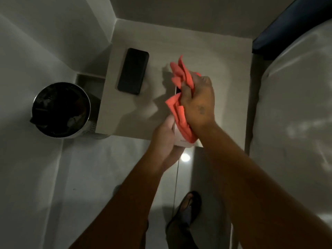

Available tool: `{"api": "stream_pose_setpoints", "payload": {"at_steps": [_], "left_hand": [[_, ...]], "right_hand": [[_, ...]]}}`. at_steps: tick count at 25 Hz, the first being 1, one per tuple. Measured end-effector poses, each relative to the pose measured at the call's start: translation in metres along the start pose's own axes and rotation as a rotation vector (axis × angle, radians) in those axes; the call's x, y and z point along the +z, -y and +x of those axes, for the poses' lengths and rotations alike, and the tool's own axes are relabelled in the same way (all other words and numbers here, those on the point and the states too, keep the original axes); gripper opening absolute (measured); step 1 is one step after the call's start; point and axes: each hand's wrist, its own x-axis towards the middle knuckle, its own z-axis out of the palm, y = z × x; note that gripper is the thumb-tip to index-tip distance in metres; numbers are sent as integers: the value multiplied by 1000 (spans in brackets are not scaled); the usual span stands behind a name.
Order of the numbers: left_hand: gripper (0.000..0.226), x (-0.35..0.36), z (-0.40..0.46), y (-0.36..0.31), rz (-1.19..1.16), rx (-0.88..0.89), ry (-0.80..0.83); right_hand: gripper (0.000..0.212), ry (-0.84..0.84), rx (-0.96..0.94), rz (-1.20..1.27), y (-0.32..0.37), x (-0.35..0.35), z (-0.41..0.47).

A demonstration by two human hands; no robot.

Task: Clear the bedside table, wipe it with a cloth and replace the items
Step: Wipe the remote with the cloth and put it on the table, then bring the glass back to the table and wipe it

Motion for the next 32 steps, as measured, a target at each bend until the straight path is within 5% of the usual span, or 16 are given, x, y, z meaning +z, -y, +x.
{"api": "stream_pose_setpoints", "payload": {"at_steps": [3, 5, 8, 11, 15, 19, 25, 29, 32], "left_hand": [[36, -8, 16, -19, 142, 7, -152], [39, -6, 4, -18, 92, -32, -32], [53, -13, -9, 3, 218, -44, 62], [56, -16, 15, -10, 328, 73, -14], [25, -5, 65, -59, 641, 241, -137], [33, 3, 87, -73, 859, 201, -297], [70, 14, 89, -86, 1906, 162, -424], [79, 24, 86, -96, 1928, -105, -395], [92, 36, 74, -97, 2168, -57, -349]], "right_hand": [[42, 114, -129, -77, 7, 13, -63], [42, 91, -203, -89, 6, 6, -68], [36, -36, 18, 2, -11, -17, 3], [33, -16, 293, -82, -45, -33, 26], [63, 260, 229, -421, -60, -29, -27], [48, 210, 207, -461, -66, -28, -18], [45, 248, 220, -490, -67, -31, -13], [46, 271, 261, -437, -66, -32, -11], [48, 298, 327, -306, -45, -53, -11]]}}
